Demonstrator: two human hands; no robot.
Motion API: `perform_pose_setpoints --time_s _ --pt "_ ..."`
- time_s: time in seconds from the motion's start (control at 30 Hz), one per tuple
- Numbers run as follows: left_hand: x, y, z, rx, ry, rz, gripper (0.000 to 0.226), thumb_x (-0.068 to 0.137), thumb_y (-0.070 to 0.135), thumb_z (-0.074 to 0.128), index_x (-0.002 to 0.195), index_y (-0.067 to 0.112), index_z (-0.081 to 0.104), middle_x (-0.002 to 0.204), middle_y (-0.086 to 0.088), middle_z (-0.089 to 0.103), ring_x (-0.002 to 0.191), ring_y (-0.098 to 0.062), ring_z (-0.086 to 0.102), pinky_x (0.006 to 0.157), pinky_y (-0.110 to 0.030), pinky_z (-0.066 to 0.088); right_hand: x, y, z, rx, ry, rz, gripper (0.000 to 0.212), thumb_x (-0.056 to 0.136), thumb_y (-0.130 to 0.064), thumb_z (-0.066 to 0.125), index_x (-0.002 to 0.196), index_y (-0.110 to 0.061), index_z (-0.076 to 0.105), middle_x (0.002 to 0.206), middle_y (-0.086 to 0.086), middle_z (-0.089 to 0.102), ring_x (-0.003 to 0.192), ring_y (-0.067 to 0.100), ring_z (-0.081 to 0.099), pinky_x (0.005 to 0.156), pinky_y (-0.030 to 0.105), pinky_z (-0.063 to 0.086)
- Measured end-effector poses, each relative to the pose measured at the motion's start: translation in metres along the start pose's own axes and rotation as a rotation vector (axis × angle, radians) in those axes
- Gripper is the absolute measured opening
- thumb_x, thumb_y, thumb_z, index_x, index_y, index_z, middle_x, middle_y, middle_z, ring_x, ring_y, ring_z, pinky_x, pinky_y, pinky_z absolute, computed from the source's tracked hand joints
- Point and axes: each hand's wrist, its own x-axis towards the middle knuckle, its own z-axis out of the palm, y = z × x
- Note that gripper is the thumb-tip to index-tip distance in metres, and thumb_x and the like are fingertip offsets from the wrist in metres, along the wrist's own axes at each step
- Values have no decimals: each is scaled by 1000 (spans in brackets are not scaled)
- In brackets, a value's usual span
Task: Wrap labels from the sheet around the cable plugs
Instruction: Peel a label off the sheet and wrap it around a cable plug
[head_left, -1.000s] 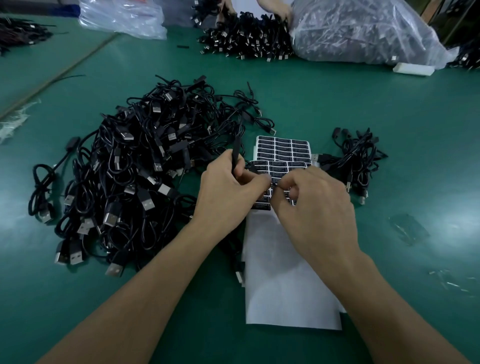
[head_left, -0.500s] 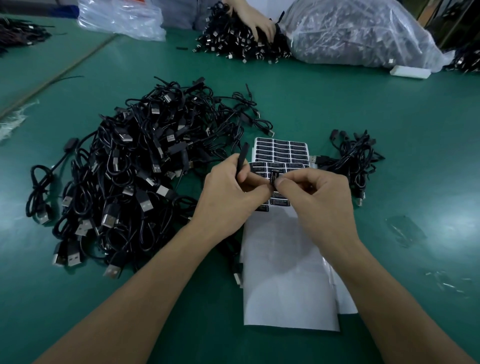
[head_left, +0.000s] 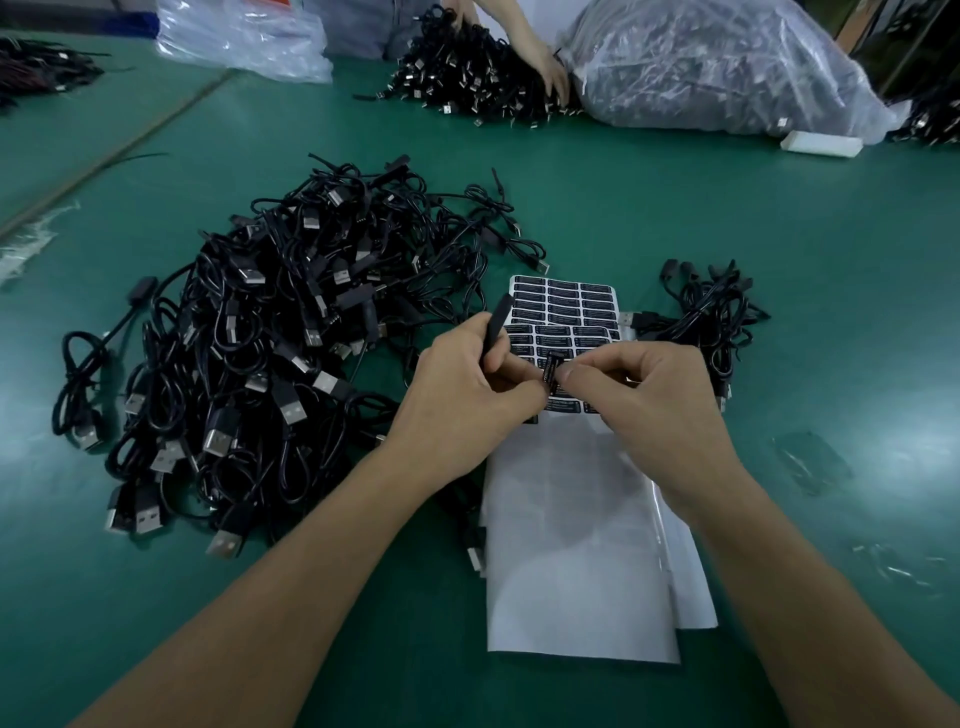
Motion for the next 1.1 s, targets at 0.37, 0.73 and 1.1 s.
perform_pose_setpoints --time_s 0.37,0.73,1.1 --pt "-5 7 1 -19 45 -20 37 82 51 50 86 16 57 95 -4 73 89 -26 69 68 -48 56 0 2 3 43 33 -4 18 87 -14 72 70 -15 72 55 7 48 50 8 35 46 16 32" --pt "-3 6 0 -32 73 -16 26 100 23 47 87 33 67 86 9 72 79 -4 67 66 -22 54 -2 -6 2 196 -13 38 28 90 -11 69 64 -20 70 47 -14 43 43 1 32 43 12 30" --pt "-3 4 0 -28 17 41 26 91 14 67 101 36 73 82 3 76 78 -21 72 74 -34 60 -2 -7 1 229 8 -30 27 89 -10 71 69 -28 73 67 -7 66 67 9 59 54 18 49"
